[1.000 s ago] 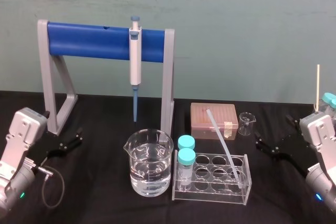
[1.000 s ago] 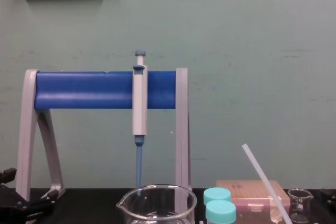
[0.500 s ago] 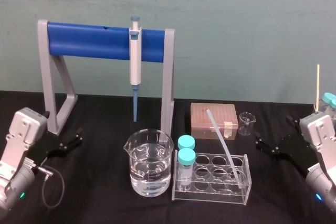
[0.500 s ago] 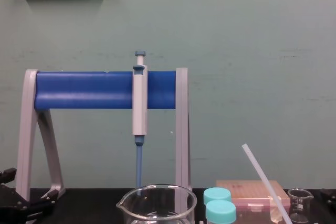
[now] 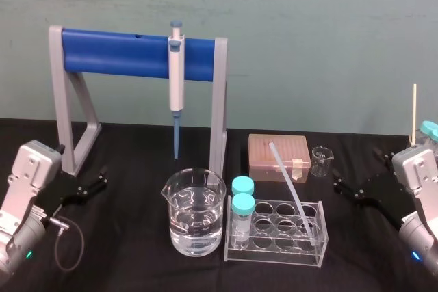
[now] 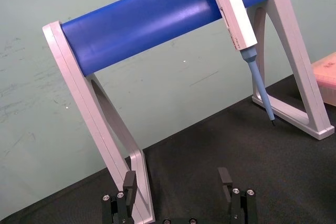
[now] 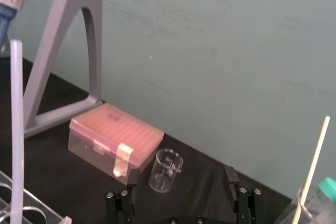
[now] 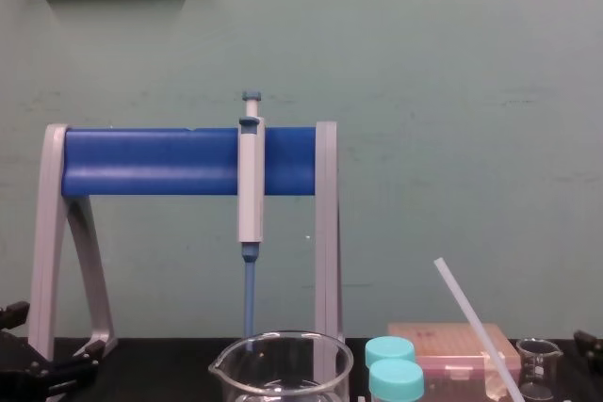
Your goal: Pick up the stirring rod with one hand, then place it down.
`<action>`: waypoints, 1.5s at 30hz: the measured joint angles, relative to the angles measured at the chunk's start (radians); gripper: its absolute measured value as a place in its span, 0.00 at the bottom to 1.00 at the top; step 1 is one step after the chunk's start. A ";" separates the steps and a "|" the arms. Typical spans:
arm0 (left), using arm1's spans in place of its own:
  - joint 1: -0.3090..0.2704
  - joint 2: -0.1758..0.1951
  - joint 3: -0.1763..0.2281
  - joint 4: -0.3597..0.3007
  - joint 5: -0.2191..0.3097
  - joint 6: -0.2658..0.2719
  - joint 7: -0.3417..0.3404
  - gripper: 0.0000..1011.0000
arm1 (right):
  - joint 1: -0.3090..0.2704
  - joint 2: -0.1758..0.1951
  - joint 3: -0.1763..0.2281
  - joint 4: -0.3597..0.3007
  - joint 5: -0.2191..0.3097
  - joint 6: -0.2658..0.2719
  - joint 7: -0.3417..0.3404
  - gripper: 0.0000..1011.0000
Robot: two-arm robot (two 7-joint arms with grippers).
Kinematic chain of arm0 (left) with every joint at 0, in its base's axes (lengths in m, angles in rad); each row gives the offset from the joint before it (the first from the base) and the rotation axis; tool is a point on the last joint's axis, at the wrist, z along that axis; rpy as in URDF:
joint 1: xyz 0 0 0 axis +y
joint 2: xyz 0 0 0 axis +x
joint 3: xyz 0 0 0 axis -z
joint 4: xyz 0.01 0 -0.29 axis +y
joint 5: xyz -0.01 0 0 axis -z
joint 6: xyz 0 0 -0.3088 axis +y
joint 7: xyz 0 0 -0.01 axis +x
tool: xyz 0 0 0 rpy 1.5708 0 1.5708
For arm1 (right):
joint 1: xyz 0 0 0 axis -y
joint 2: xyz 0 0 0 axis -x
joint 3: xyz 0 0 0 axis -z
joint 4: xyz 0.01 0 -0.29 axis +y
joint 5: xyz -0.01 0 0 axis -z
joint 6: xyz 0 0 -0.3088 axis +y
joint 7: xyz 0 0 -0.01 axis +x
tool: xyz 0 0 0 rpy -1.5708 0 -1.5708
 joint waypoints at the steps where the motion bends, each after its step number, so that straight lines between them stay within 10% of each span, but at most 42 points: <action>1: 0.000 0.000 0.000 0.000 0.000 0.000 0.000 0.99 | -0.004 -0.001 0.005 -0.007 -0.004 -0.008 0.002 0.99; 26: 0.000 0.000 0.000 0.000 0.000 0.000 0.000 0.99 | -0.029 -0.006 -0.009 -0.118 -0.117 -0.252 0.146 0.99; 45: 0.000 0.000 0.000 0.000 0.000 0.000 0.000 0.99 | 0.054 -0.064 0.000 -0.023 0.103 -0.186 0.409 0.99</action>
